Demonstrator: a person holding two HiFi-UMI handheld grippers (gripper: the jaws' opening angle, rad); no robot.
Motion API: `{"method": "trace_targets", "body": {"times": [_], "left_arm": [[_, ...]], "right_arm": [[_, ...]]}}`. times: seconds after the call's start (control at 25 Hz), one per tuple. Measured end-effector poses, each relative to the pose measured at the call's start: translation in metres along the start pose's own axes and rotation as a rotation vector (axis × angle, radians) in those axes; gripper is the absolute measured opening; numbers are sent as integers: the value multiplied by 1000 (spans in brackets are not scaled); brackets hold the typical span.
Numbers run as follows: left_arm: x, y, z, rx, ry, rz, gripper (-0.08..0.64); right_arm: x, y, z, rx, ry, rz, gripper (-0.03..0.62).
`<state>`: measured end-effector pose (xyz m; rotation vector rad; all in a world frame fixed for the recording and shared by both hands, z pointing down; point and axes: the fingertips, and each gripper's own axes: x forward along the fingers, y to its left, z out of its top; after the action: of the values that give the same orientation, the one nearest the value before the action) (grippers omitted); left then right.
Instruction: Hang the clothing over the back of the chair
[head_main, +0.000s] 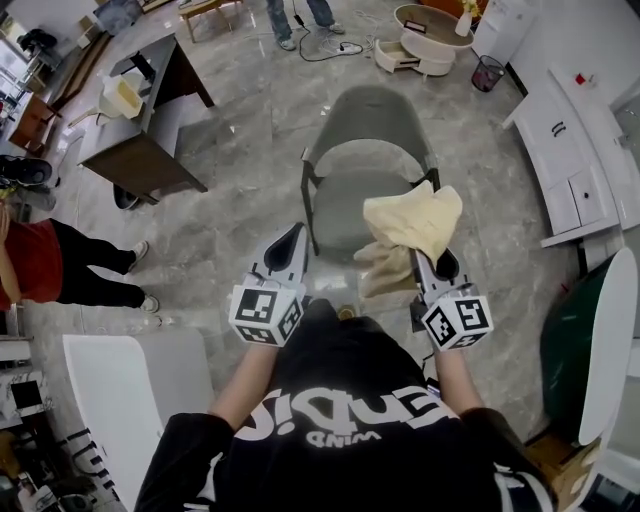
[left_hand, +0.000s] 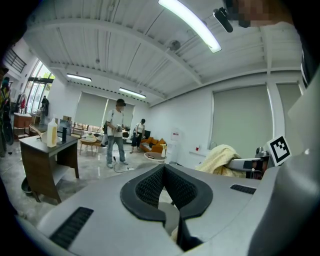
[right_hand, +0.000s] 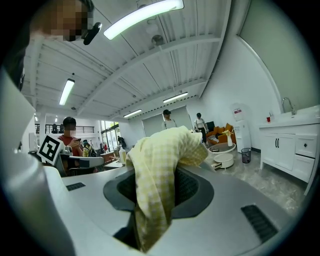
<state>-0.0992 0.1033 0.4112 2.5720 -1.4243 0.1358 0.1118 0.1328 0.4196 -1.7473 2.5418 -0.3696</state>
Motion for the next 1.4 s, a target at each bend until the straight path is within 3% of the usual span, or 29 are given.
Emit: {"method": "trace_targets", "body": {"times": [0.96, 1.4], "left_arm": [[211, 86, 45, 10, 21, -116, 17], [275, 124, 59, -8, 68, -174, 17]], "right_arm": [[182, -76, 51, 2, -1, -30, 127], [249, -100, 67, 9, 26, -89, 127]]}}
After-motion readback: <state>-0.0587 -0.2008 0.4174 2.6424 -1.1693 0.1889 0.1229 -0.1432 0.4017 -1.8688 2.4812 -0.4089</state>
